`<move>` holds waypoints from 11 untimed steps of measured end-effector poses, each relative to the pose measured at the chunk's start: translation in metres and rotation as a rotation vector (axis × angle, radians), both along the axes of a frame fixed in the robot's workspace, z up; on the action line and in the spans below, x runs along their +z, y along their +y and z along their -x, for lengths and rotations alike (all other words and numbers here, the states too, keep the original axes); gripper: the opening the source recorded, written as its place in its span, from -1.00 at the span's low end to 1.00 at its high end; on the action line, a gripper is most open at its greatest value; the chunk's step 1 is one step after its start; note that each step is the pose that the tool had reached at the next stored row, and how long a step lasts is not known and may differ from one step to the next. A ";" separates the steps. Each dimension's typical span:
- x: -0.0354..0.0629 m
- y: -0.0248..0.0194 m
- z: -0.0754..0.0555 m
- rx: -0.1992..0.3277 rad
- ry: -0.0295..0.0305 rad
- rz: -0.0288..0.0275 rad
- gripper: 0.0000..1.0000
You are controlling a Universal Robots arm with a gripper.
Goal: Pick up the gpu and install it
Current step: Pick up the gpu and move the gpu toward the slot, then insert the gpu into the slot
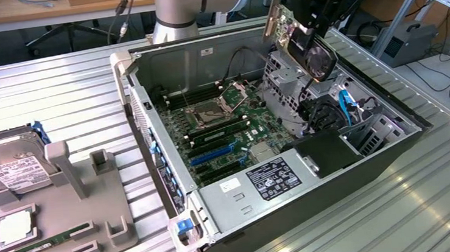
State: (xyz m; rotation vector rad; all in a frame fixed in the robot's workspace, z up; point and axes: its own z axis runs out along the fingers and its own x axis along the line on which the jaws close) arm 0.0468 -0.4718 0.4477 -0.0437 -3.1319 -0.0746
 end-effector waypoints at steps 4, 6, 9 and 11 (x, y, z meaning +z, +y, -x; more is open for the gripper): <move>0.0000 0.0000 0.000 0.000 0.0000 0.0000 -0.46; 0.0000 0.0000 0.000 0.000 0.0000 0.0001 -0.46; 0.0000 0.0000 0.000 0.000 0.0000 0.0000 -0.46; 0.0000 0.0000 0.000 0.000 0.0000 0.0001 -0.46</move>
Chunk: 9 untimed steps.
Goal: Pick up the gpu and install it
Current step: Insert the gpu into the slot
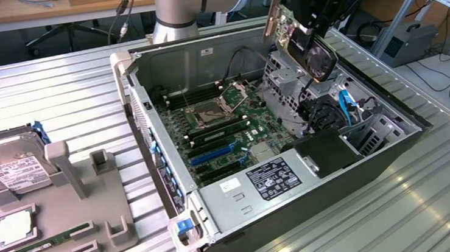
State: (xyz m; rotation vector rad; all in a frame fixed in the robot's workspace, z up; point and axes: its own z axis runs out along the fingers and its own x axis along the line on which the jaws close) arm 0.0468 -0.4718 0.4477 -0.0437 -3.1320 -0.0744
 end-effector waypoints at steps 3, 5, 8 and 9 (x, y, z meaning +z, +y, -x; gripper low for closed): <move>0.0000 0.0000 0.000 0.000 0.0000 -0.0001 -0.46; 0.0000 0.0000 0.000 0.003 0.0000 -0.0001 -0.46; -0.0001 0.0000 0.000 0.105 0.0000 -0.0001 -0.46; -0.0001 0.0000 0.000 0.152 0.0000 0.0000 -0.46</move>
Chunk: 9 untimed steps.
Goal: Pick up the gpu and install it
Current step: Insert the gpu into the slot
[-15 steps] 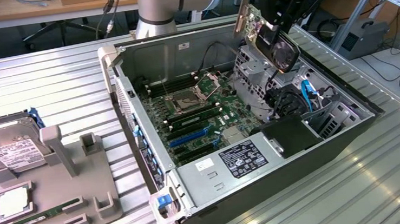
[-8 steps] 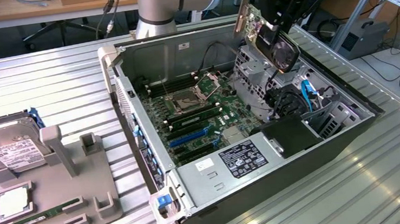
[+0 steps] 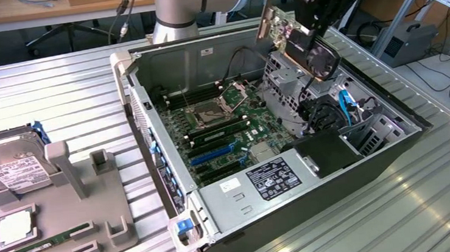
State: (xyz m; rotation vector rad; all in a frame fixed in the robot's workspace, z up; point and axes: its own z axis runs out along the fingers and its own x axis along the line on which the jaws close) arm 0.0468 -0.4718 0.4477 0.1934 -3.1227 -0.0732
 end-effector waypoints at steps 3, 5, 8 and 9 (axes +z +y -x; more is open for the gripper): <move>-0.0001 0.0000 0.000 0.110 0.0000 0.0001 -0.46; -0.0002 0.0000 0.000 0.191 0.0000 0.0001 -0.46; -0.0003 0.0000 0.000 0.297 0.0000 0.0002 -0.46; -0.0004 0.0000 0.000 0.316 0.0000 0.0003 -0.46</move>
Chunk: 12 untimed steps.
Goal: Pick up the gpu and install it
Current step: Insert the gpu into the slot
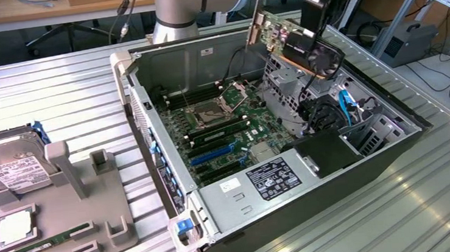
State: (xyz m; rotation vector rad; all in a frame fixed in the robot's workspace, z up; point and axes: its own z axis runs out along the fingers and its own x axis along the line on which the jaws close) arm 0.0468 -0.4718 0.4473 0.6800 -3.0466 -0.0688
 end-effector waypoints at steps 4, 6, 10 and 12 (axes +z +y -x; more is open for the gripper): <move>-0.0001 0.0000 0.000 0.081 0.0000 0.0000 -0.46; -0.0002 0.0000 0.000 0.128 0.0000 0.0001 -0.46; -0.0005 0.0000 0.000 0.232 0.0000 0.0001 -0.46; -0.0006 0.0000 0.000 0.278 0.0000 0.0001 -0.46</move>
